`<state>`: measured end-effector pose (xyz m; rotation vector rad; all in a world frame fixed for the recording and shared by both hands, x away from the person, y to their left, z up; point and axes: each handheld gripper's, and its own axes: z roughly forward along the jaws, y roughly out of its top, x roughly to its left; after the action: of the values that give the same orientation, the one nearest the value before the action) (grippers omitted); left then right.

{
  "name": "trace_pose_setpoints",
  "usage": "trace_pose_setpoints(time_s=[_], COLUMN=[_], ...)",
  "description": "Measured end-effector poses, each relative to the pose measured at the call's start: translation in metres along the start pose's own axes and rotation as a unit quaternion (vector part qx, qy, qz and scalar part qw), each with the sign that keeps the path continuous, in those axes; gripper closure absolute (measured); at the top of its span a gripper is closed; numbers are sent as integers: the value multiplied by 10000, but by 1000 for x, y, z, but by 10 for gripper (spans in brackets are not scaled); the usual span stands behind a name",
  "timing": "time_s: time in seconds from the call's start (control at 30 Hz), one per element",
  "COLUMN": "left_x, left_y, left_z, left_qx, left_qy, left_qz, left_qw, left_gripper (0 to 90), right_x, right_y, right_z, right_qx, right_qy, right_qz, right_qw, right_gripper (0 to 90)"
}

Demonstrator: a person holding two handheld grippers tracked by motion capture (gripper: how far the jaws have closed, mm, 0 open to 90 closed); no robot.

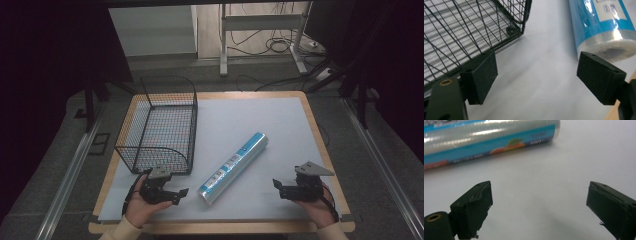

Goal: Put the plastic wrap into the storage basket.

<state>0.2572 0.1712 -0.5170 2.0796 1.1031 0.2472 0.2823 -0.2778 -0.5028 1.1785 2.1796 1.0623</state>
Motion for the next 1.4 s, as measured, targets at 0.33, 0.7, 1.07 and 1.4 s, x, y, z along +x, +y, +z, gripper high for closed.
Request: trace_pose_setpoints(time_s=[0.33,0.7,1.07,1.4], left_x=[-4,-14,-35,-49], left_y=[-1,9,28,43], left_z=[-1,-8,-16,-22], left_qx=[36,-39,-142,-95], left_qy=[33,19,-86,-77], left_qz=[-225,-268,-1,162], left_qw=[9997,9996,9999,9998], left_gripper=[184,198,197,197], right_x=[5,-1,3,6], right_y=[5,1,-5,-5], right_z=[3,-4,-12,-13], right_qx=[-2,-70,-149,-161], right_qy=[258,321,293,327], right_qz=[-216,-194,-253,-388], right_qw=[9994,9993,9991,9986], right_gripper=[96,100,108,118])
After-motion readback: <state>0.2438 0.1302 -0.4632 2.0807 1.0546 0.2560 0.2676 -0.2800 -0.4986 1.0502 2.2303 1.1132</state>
